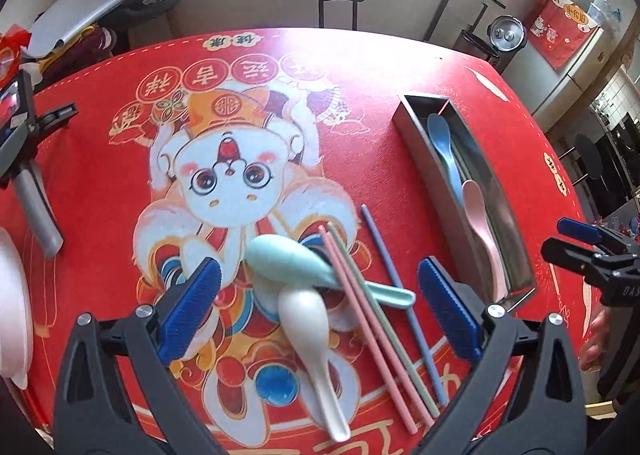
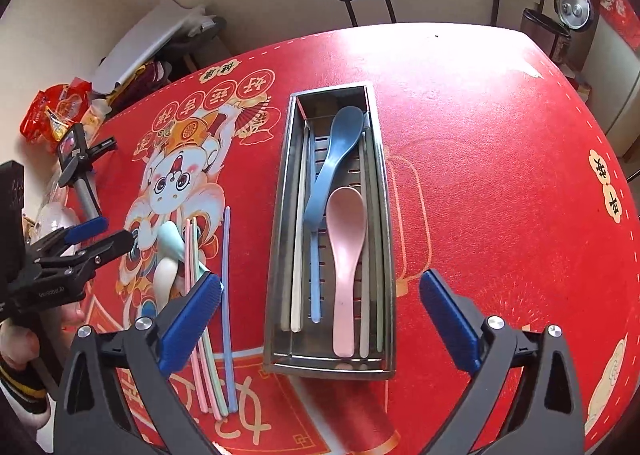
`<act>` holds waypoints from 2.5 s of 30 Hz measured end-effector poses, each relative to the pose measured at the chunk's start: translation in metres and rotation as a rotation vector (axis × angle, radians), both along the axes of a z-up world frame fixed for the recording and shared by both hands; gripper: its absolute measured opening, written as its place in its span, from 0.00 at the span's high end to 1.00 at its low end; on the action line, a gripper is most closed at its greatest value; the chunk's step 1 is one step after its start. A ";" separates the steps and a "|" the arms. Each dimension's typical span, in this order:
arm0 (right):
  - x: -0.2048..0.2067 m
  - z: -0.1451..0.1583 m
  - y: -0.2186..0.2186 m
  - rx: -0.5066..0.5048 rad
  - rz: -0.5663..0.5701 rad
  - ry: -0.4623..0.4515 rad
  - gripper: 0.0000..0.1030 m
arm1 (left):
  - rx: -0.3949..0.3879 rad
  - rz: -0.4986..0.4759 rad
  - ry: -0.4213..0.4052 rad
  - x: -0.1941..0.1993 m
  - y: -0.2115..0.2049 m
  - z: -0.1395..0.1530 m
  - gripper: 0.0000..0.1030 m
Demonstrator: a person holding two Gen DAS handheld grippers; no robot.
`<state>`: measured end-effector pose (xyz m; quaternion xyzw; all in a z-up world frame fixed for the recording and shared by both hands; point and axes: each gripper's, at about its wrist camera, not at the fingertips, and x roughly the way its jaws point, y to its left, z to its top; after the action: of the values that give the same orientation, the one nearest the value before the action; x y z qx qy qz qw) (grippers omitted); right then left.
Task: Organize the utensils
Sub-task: 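Move both tools from the tray back over the utensil pile, then close left tool on white spoon while right tool closes on blue chopstick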
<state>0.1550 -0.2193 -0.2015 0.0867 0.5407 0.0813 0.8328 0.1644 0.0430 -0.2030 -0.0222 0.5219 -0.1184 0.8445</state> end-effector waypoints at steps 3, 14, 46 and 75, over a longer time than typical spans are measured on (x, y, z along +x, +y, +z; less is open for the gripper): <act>-0.004 -0.004 0.009 0.009 0.024 0.010 0.06 | -0.014 0.030 0.012 -0.017 0.014 -0.009 0.05; -0.012 -0.018 0.073 -0.119 0.274 0.061 0.06 | -0.006 0.084 0.084 -0.053 0.037 -0.048 0.05; 0.007 -0.077 0.140 -0.205 0.398 0.273 0.86 | -0.057 0.129 0.126 -0.048 0.051 -0.071 0.05; 0.006 -0.078 0.137 -0.188 0.388 0.245 0.87 | 0.138 0.050 0.127 -0.032 0.002 -0.085 0.05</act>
<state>0.1612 -0.0823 -0.2799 -0.0877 0.6495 0.1779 0.7341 0.1323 0.0455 -0.2876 0.0156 0.5806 -0.0593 0.8119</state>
